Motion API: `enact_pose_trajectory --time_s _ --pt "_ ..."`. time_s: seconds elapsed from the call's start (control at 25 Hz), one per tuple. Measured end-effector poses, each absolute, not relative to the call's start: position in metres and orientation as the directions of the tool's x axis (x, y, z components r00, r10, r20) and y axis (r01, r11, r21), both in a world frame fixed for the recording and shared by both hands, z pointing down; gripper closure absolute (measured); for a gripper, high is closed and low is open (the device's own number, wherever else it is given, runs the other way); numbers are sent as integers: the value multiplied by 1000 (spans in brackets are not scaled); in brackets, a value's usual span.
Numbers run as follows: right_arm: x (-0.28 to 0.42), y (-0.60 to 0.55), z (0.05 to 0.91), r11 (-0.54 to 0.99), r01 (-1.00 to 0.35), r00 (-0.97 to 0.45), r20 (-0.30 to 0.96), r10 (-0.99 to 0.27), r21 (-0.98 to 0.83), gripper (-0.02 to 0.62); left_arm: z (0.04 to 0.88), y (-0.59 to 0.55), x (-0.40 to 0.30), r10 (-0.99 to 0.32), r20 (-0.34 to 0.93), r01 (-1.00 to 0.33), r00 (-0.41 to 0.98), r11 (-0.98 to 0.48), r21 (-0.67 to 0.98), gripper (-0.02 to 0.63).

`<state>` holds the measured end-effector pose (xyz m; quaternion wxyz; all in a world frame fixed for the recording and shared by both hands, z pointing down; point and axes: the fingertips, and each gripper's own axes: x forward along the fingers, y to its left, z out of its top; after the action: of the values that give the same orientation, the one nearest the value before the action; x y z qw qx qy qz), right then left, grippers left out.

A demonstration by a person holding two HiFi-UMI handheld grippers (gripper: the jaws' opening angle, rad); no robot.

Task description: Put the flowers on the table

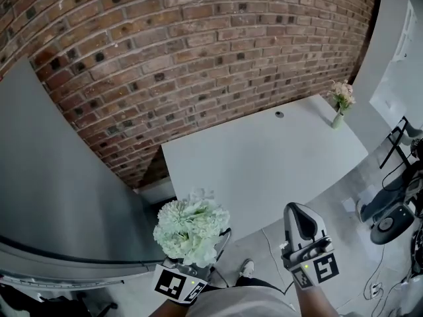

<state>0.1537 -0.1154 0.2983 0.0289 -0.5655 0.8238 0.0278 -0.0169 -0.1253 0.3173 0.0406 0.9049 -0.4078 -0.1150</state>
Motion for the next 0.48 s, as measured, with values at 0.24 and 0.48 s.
enact_pose_trajectory --time_s 0.24,0.48 --pt "150 -123 303 383 -924 -382 -79 -921 2 577 323 -133 -21 -771 -153 -759 618 -636 136 250" --pt "160 -124 310 364 -931 -363 -67 -929 -1 578 332 -140 -16 -772 -130 -765 622 -635 108 250"
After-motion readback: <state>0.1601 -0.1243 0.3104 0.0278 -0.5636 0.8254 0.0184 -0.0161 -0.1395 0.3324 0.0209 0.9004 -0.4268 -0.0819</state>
